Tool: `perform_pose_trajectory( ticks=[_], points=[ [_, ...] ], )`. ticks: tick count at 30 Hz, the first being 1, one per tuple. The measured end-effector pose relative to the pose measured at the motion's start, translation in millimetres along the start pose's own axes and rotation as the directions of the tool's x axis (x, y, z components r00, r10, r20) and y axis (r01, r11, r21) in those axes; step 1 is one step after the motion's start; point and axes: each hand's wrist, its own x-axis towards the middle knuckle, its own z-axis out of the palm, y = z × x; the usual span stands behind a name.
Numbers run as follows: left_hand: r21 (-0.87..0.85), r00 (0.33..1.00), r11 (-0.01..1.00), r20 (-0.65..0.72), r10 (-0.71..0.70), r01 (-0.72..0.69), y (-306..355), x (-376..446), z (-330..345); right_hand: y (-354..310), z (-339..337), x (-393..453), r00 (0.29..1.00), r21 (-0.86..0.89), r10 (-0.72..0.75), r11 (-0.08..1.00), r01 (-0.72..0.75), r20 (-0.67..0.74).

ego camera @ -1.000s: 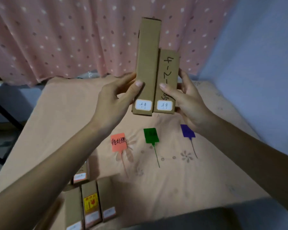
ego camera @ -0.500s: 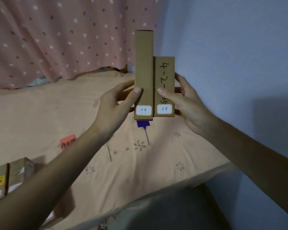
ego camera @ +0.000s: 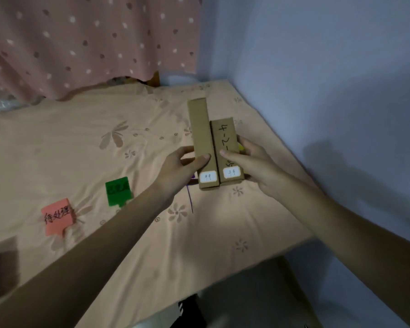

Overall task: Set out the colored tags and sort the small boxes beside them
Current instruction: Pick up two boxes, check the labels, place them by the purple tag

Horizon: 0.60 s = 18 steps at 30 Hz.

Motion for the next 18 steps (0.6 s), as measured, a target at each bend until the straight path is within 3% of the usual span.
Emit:
perform_pose_trajectory(
  ticks=[3, 7, 12, 18],
  points=[
    [0.003, 0.989, 0.989, 0.006, -0.149, 0.149, -48.8, 44.2, 6.5, 35.3, 4.0, 42.7, 0.979, -0.045, 0.197, 0.980, -0.194, 0.057],
    [0.050, 0.953, 0.952, 0.009, -0.303, 0.302, -104.1, 88.8, 19.0, 86.3, 6.3, 94.6, 0.935, -0.093, 0.344, 0.937, -0.337, 0.084],
    [0.238, 0.925, 0.897, -0.022, -0.380, 0.374, -150.0, 107.2, 30.7, 151.5, 11.6, 139.0, 0.911, -0.149, 0.400, 0.911, -0.384, 0.098],
    [0.201, 0.909, 0.887, -0.073, -0.410, 0.416, -150.7, 107.0, 37.5, 159.5, 1.2, 157.3, 0.900, -0.254, 0.414, 0.893, -0.372, 0.138]
  ],
)
